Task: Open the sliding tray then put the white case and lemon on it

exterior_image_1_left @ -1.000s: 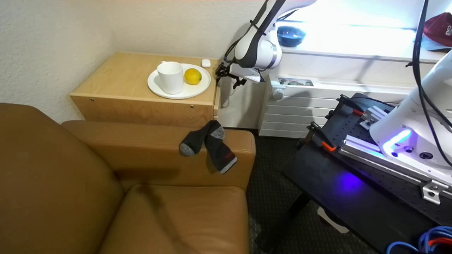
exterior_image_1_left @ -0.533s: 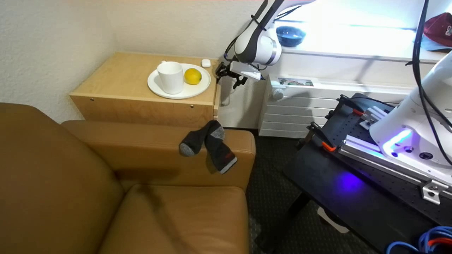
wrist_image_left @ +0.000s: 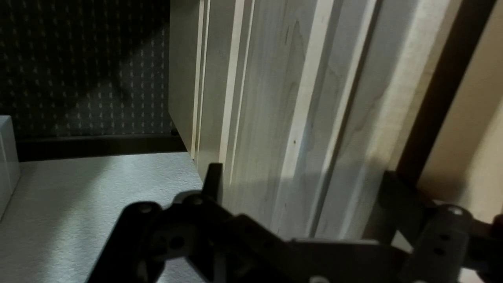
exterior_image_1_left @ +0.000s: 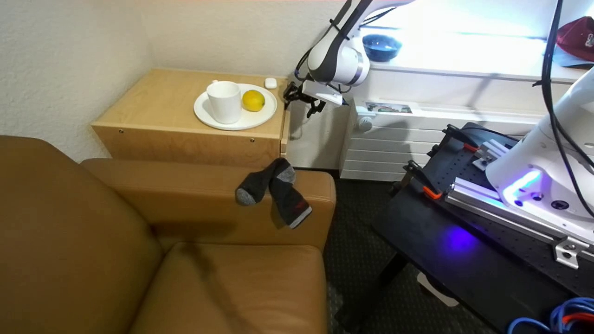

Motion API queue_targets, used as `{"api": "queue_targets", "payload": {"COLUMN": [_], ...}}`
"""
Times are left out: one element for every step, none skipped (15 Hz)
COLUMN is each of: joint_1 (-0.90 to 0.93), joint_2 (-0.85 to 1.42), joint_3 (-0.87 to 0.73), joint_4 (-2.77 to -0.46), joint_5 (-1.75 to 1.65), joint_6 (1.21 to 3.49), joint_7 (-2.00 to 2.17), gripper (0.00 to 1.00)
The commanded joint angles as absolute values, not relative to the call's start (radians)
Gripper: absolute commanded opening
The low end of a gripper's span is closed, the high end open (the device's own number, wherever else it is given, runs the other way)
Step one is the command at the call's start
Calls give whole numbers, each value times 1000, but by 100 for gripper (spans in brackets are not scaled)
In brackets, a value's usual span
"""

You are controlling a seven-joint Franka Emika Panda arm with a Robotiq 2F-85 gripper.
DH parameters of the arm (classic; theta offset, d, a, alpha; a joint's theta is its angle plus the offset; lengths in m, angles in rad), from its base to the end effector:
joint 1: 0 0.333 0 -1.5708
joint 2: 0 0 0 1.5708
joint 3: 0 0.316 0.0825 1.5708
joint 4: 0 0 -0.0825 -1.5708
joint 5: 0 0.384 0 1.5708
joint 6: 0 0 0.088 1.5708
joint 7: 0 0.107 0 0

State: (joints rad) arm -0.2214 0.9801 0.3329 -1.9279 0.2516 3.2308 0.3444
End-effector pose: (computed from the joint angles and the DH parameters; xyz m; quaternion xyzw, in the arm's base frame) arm 0.6018 0.0409 0.0324 -0.9218 0.3252 -0.1292 0.1666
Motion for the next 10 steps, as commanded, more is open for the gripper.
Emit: {"api": "queue_targets", "payload": {"joint_1": [-232, -223, -208, -190, -170, -153, -130, -111, -91, -66], "joint_2": [1041, 1026, 1009, 986, 971, 944, 919, 897, 873, 849], "joint_3": [320, 307, 287, 264, 240, 218, 190, 169, 144, 116], "joint_4": [-1909, -1924, -1936, -1958, -1994, -2024, -2057, -2095, -2142, -2182], "joint_5": [288, 305, 325, 343, 363, 381, 399, 415, 431, 444], "joint_6": [3128, 3120, 3099, 3094, 3119, 3124, 3141, 3159, 3186, 3200], "joint_7": [328, 335, 347, 357, 364, 371, 382, 390, 399, 412], "gripper": [100, 100, 100, 100, 100, 100, 100, 100, 100, 100]}}
